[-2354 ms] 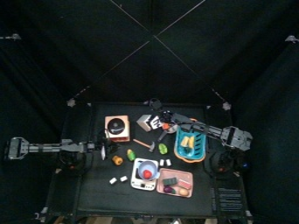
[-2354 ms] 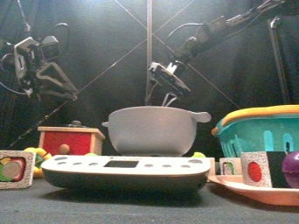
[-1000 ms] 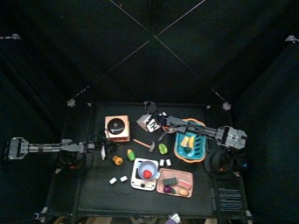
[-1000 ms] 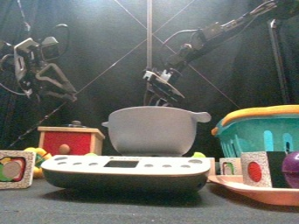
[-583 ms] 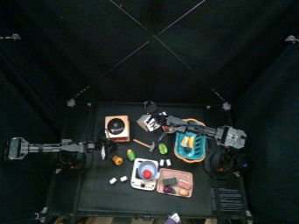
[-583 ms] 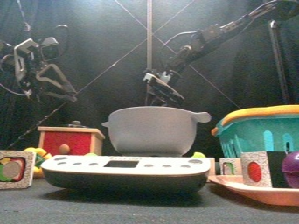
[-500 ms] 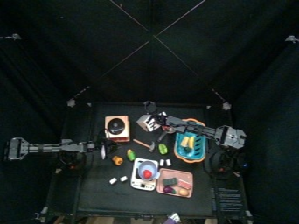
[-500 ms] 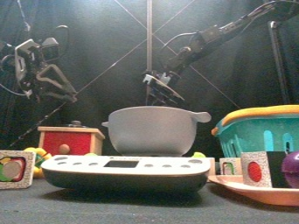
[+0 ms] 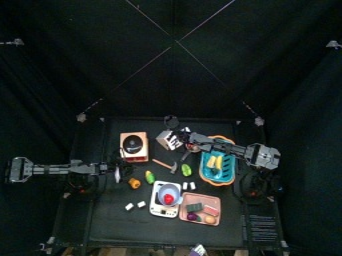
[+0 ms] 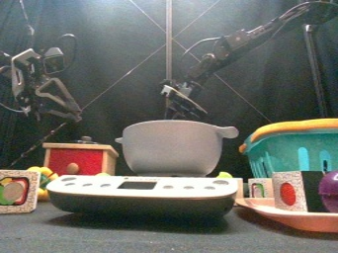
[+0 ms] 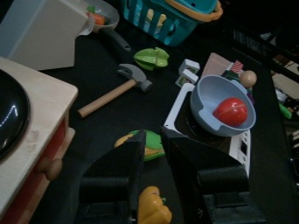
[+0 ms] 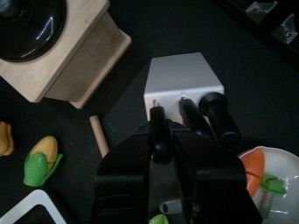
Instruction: Grab cleaver
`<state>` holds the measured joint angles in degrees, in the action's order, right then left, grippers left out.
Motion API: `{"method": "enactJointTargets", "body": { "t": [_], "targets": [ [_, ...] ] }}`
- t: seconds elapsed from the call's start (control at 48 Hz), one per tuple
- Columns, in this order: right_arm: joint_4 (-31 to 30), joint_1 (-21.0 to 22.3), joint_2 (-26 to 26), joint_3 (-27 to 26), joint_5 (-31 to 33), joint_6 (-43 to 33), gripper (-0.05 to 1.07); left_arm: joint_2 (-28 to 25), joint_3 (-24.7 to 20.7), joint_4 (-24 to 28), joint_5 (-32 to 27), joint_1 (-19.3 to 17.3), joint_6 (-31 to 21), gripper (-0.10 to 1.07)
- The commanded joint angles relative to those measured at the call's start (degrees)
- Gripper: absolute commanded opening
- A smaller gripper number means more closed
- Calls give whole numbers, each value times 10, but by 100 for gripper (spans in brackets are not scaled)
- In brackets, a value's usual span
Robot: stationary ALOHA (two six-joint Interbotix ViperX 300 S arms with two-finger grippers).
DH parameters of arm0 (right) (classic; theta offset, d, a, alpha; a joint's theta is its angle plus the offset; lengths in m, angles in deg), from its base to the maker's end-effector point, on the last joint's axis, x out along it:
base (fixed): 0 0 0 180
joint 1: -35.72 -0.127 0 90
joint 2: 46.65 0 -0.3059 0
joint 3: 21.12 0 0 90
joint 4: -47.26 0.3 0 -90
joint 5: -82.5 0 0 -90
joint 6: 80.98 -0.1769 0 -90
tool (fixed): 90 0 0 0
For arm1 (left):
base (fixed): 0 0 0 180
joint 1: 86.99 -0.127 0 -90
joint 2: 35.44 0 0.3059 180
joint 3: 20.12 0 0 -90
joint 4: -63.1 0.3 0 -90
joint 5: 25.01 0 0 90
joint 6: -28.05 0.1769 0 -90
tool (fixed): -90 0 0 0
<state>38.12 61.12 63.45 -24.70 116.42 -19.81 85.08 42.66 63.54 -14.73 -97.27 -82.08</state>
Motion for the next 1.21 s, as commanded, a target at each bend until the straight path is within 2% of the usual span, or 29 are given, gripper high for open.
{"method": "enactJointTargets", "body": {
  "t": [0.0, 0.229, 0.5, 0.833, 1.188],
  "targets": [
    [-3, 0, -11, -12, 0, 1, 51, 1, -19, 1, 3, 0, 1, 66],
    [0, -1, -8, -22, 3, 0, 51, 1, -26, -38, 3, 18, -1, 66],
    [-30, -10, 1, -18, 2, 1, 51, 1, -15, -2, 3, 30, 9, 66],
    [-54, -40, 20, -26, 4, 1, 51, 2, -12, -6, 3, 38, 9, 66],
    [-55, -40, 16, -23, 11, 0, 51, 2, -16, -8, 3, 50, 6, 66]
  ]
}}
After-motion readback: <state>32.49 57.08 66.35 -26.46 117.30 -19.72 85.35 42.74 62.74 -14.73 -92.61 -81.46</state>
